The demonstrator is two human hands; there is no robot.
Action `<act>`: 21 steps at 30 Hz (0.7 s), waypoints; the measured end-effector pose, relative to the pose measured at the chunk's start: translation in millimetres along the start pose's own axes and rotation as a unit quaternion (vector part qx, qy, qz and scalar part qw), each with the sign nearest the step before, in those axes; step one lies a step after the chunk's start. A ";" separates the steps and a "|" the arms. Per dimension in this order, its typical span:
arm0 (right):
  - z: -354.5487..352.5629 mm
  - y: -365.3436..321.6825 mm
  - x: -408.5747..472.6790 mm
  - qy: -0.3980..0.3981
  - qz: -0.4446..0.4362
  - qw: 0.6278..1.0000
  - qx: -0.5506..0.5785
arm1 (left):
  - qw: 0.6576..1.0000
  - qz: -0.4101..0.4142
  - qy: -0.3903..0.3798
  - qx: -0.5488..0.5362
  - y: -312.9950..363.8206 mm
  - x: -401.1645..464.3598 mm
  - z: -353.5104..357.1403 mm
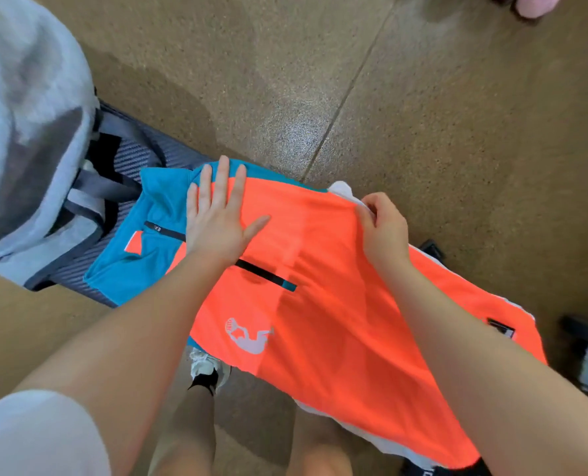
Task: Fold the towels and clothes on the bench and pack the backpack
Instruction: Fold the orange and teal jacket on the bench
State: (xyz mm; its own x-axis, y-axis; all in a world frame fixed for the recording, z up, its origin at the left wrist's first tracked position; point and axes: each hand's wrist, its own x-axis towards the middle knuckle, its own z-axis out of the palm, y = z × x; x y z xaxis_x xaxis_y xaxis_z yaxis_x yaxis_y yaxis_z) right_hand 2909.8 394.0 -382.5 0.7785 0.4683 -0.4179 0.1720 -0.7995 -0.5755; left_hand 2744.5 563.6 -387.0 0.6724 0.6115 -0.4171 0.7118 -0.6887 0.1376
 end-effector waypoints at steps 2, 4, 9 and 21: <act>7.7 -0.9 -6.3 -0.001 0.003 0.998 -0.058 | 1.000 -0.019 -0.011 0.004 2.5 1.2 -2.4; 6.0 6.9 -20.9 0.002 0.015 0.996 -0.089 | 1.000 -0.014 -0.010 0.004 20.0 -8.3 -4.6; -44.3 65.3 -54.9 0.035 0.056 0.991 -0.118 | 0.975 0.203 -0.082 -0.022 109.4 -64.1 13.1; -160.3 208.0 -66.8 -0.094 0.133 0.986 -0.032 | 0.948 0.303 -0.046 0.082 195.9 -73.2 67.5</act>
State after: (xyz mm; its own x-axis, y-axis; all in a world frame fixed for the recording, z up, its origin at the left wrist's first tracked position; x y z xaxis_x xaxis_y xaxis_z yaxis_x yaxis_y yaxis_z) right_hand 2990.3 136.2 -361.6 0.6760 0.2961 -0.6747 0.0198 -0.9227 -0.3851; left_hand 2821.0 357.6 -390.2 0.9218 0.0524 -0.3842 0.1544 -0.9585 0.2397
